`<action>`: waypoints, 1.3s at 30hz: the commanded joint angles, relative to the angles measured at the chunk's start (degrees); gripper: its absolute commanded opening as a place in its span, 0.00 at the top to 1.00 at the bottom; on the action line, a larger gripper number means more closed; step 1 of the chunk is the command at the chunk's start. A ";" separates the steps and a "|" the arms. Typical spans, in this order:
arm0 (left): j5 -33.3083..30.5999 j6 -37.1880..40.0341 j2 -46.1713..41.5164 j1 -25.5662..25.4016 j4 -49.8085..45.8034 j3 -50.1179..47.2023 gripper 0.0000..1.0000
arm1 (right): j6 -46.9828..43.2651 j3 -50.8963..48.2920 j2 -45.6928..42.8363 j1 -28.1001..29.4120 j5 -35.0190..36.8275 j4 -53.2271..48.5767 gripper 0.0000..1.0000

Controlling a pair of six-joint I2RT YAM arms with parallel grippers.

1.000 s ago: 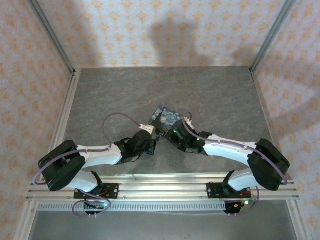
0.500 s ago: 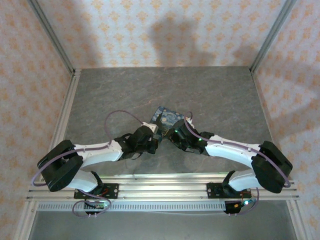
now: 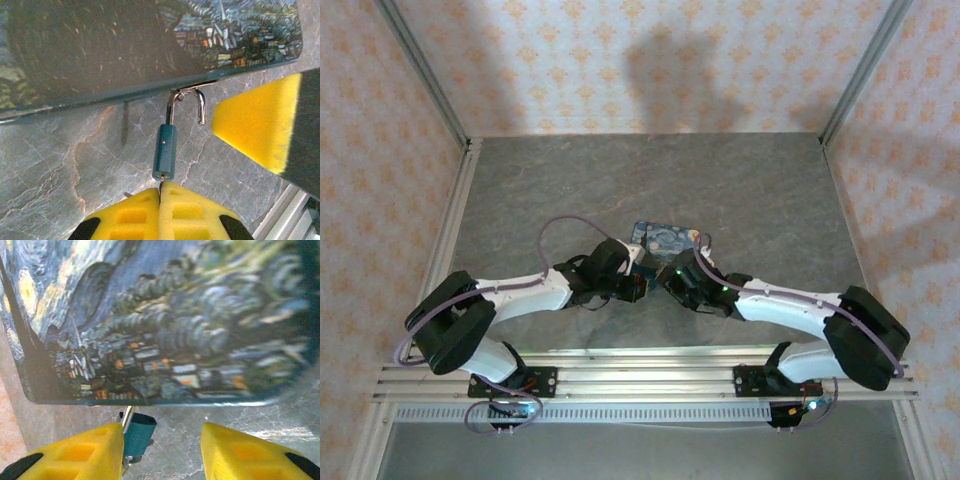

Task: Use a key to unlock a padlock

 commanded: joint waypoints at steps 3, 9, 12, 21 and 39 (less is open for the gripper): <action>1.47 -4.74 3.02 0.26 1.27 0.52 1.00 | 2.74 -2.20 -2.88 0.32 2.05 1.82 0.53; 1.57 -8.15 4.98 0.27 5.79 -2.01 1.00 | 3.56 -3.59 -3.66 0.32 2.09 3.01 0.52; 1.85 -9.02 4.67 0.26 6.71 -2.15 1.00 | 4.35 -4.99 -3.72 0.31 1.76 5.32 0.54; 5.17 -11.54 4.85 1.12 9.91 -1.26 1.00 | 5.08 -7.82 -5.99 0.32 2.83 7.16 0.70; 12.26 -17.38 5.55 3.34 17.63 -2.28 1.00 | 9.72 -13.36 -3.11 0.37 1.91 21.94 0.56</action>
